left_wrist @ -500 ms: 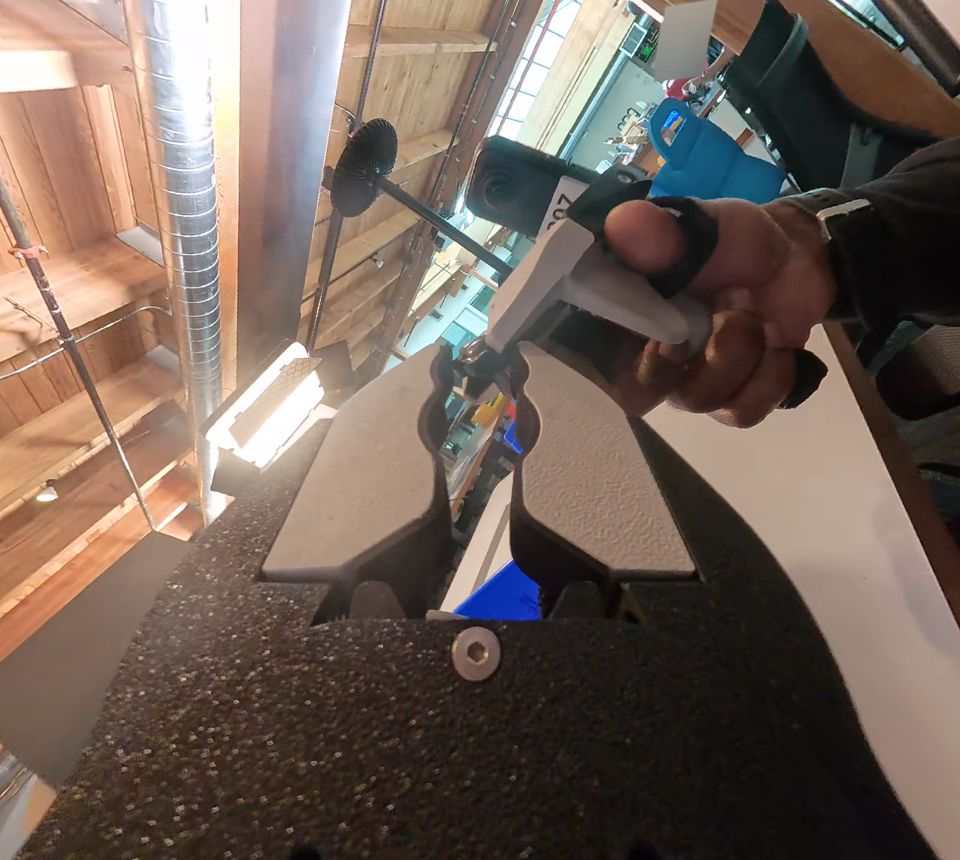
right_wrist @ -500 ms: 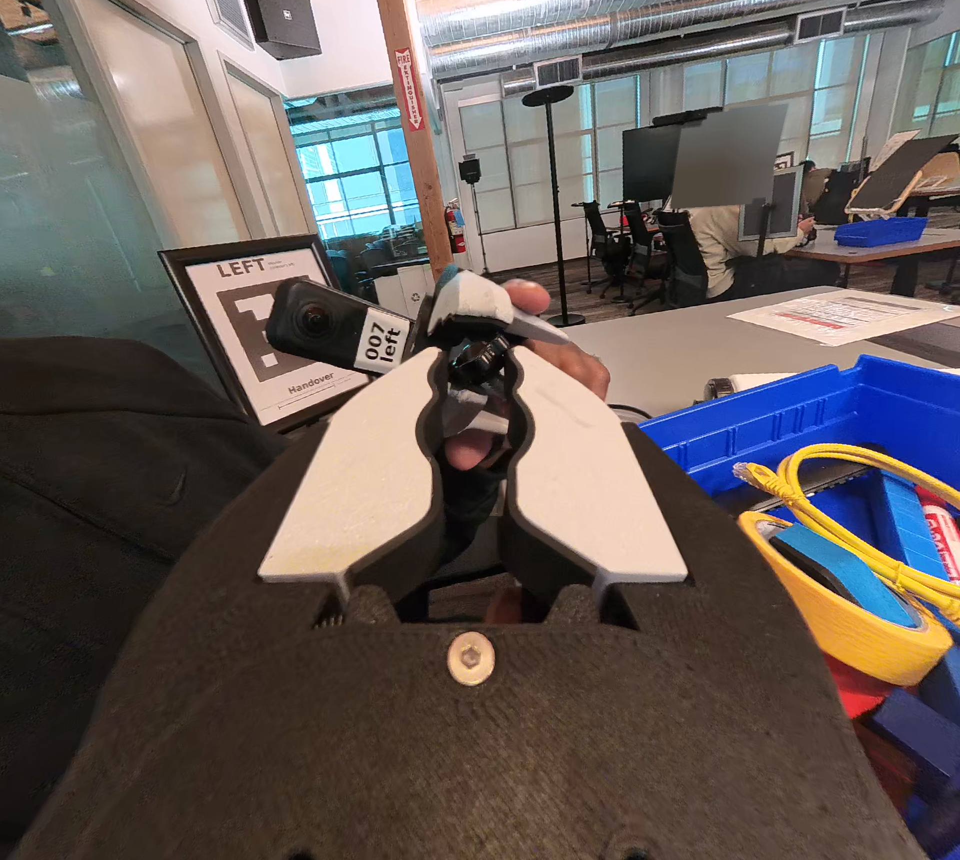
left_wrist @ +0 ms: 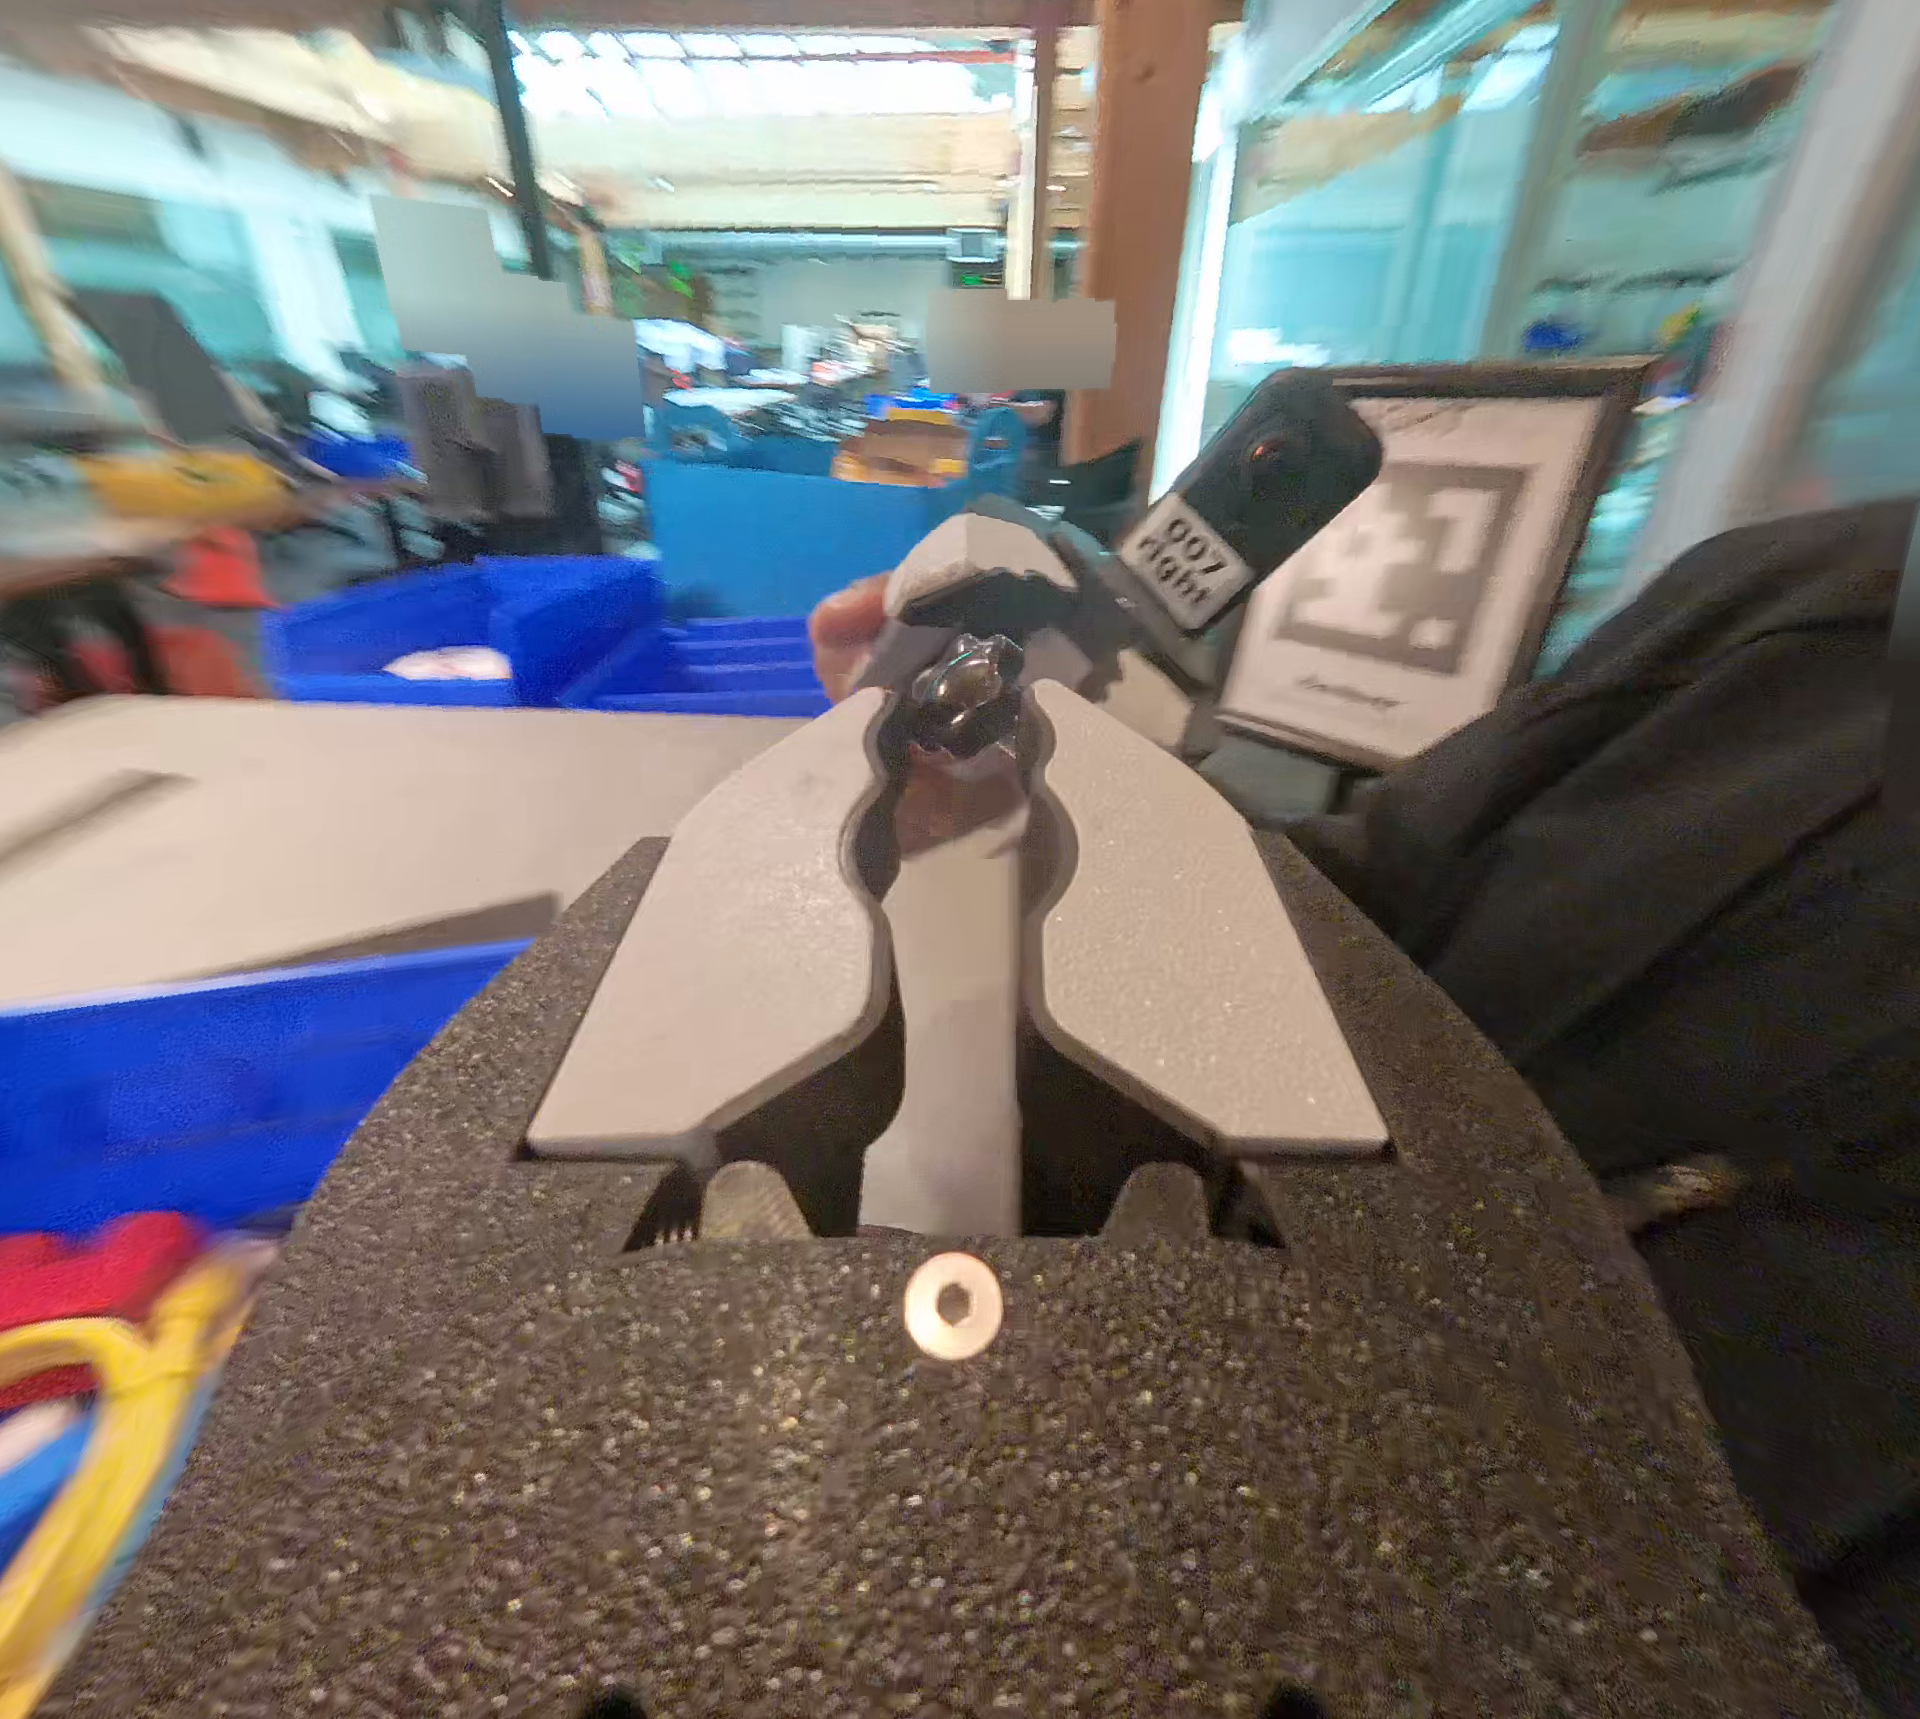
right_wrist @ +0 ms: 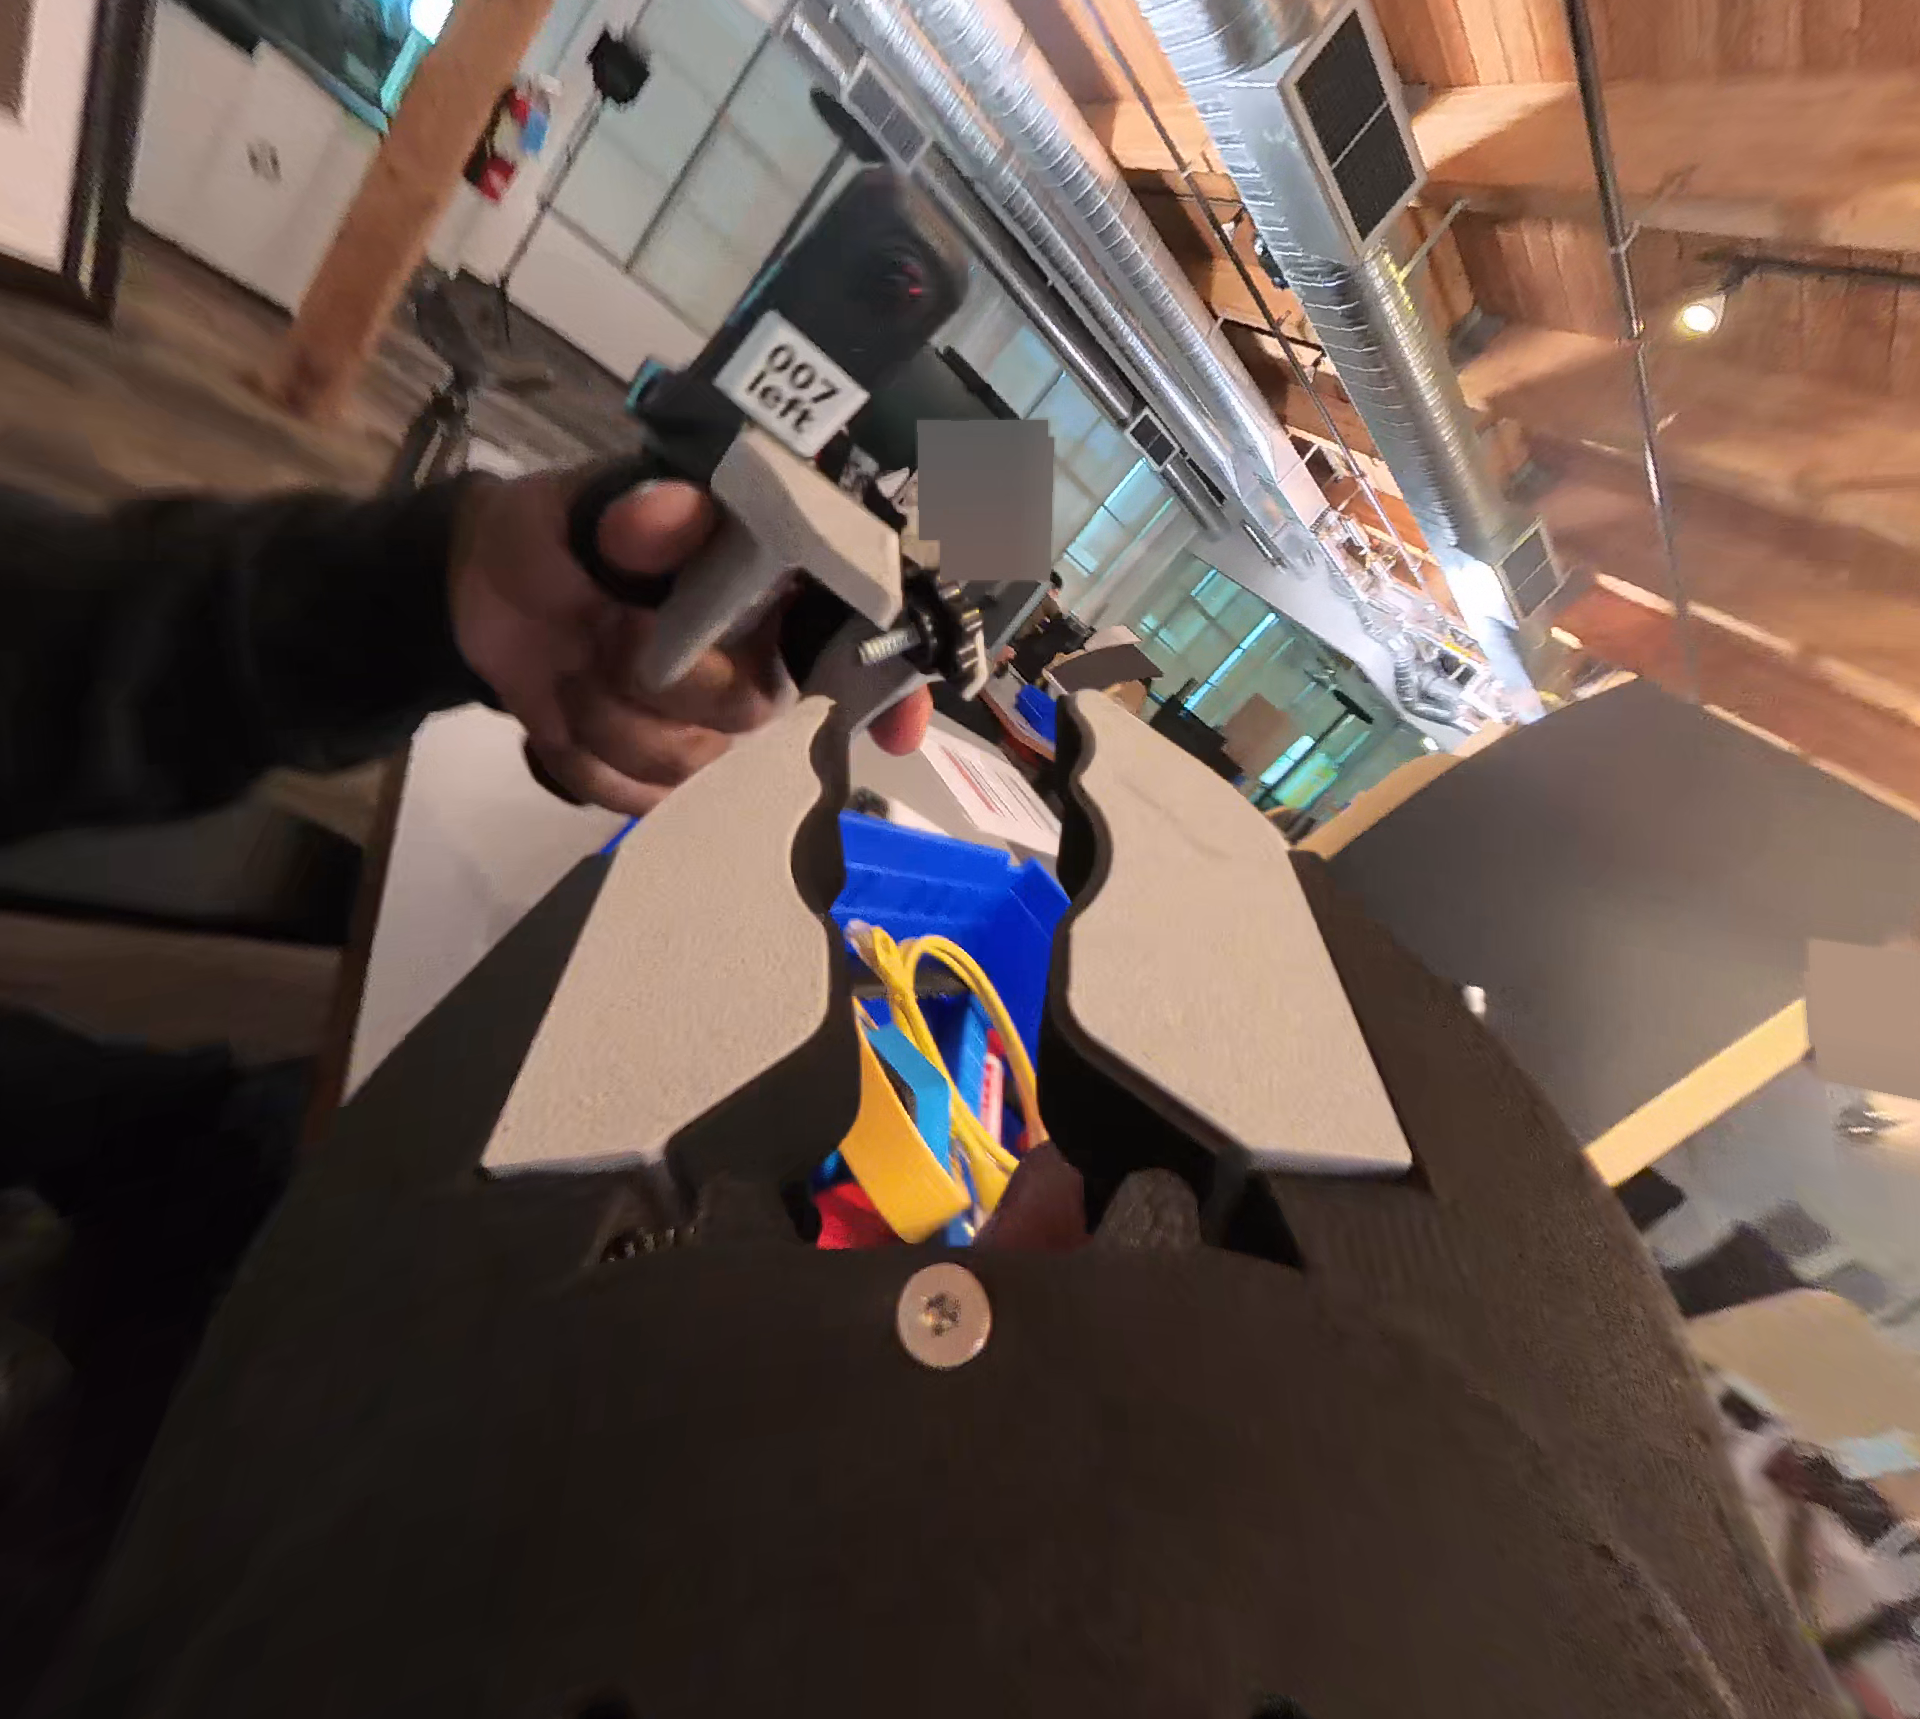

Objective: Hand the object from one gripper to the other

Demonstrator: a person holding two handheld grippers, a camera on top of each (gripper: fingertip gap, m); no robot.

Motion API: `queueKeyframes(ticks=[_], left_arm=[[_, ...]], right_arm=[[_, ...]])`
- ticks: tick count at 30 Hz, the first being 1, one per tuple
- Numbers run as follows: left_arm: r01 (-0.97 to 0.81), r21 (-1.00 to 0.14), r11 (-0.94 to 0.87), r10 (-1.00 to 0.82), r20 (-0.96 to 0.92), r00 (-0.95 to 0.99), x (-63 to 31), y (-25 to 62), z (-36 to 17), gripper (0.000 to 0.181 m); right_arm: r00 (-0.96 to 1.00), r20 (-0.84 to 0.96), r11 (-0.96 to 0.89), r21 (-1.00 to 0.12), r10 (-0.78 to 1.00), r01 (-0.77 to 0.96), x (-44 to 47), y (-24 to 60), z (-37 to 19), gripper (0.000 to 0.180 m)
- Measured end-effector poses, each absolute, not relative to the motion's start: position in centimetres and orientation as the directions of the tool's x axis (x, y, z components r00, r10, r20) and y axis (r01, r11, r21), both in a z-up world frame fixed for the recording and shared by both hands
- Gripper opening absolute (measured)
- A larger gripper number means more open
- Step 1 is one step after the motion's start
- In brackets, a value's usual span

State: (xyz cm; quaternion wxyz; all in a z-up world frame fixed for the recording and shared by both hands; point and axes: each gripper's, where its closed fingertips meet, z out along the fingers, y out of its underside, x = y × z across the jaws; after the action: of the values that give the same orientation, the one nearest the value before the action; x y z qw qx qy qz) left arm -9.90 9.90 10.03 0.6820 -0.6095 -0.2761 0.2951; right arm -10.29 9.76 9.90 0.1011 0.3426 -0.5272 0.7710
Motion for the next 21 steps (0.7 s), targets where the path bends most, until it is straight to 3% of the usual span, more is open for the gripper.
queueKeyframes(ticks=[6, 13, 18, 21], left_arm=[[0.13, -0.978, 0.164, 0.597, 0.203, 0.776, -9.6, 11.4, 8.4, 0.02], [0.135, -0.981, 0.137, 0.602, 0.191, 0.775, -9.9, 11.7, 7.9, 0.02], [0.079, -0.993, 0.083, 0.673, 0.114, 0.731, -10.3, 11.0, 7.9, 0.021], [-0.086, -0.996, 0.025, 0.746, -0.039, 0.665, -10.4, 10.1, 9.3, 0.038]], right_arm=[[-0.669, 0.717, -0.41, -0.68, -0.197, -0.608, -9.7, 9.7, 8.9, 0.036], [-0.651, 0.715, -0.402, -0.691, -0.255, -0.601, -8.8, 9.7, 8.1, 0.026], [-0.669, 0.705, -0.394, -0.699, -0.237, -0.597, -9.3, 9.1, 8.0, 0.025], [-0.731, 0.615, -0.419, -0.771, -0.294, -0.48, -9.5, 9.1, 8.4, 0.026]])
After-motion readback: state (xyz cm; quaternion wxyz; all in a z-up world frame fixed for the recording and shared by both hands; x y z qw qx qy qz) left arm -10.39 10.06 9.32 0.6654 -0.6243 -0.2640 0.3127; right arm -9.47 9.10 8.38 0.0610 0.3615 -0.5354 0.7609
